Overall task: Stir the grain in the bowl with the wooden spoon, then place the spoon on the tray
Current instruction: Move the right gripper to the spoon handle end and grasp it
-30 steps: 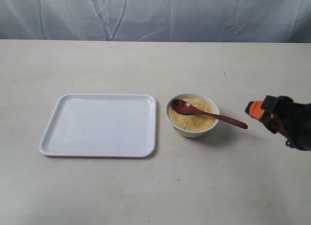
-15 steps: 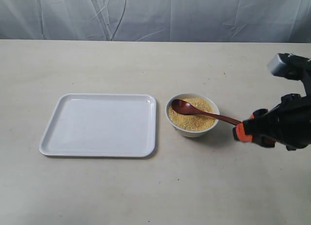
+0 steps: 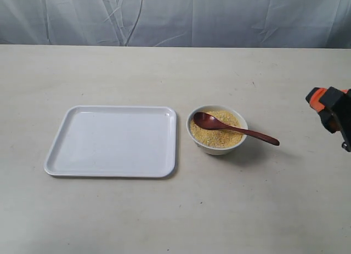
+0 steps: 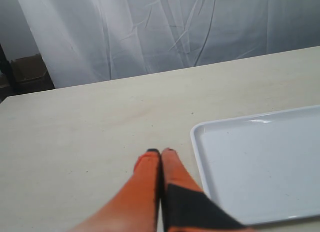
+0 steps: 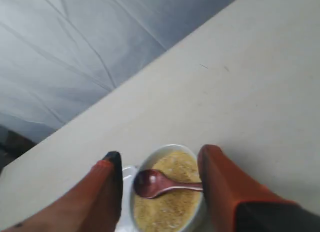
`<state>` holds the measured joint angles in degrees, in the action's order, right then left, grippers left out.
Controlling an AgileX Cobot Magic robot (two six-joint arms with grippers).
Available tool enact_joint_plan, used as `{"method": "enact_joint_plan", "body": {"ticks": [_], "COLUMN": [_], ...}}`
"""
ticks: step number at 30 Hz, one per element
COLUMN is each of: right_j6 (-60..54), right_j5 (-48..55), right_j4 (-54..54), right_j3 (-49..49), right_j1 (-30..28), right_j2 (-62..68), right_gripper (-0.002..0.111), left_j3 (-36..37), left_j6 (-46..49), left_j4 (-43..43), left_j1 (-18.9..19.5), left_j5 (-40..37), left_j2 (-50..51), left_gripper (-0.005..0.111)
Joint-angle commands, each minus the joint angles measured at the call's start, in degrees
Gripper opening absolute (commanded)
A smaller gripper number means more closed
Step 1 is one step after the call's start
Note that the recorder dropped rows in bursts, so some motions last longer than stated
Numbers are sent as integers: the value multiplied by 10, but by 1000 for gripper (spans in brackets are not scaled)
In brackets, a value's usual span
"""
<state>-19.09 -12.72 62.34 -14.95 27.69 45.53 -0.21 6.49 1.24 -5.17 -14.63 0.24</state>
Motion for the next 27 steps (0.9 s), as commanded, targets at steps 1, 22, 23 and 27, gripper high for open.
{"method": "enact_joint_plan", "body": {"ticks": [1, 22, 23, 27], "right_j6": [191, 808, 813, 855], "right_j5": [-55, -275, -287, -338], "right_j4": [-161, -296, -300, -306], "right_j3": [17, 112, 105, 77], "right_j1": [59, 140, 140, 140], "right_j2": [-27, 264, 287, 368], "right_gripper": [47, 48, 51, 58], "left_j3": [2, 2, 2, 2], "left_j6": [0, 0, 0, 0], "left_j4": [-2, -2, -2, -2], "left_j1": [0, 0, 0, 0], "left_j5": [5, 5, 5, 5], "left_j2": [-2, -2, -2, -2], "left_gripper": [0, 0, 0, 0]}}
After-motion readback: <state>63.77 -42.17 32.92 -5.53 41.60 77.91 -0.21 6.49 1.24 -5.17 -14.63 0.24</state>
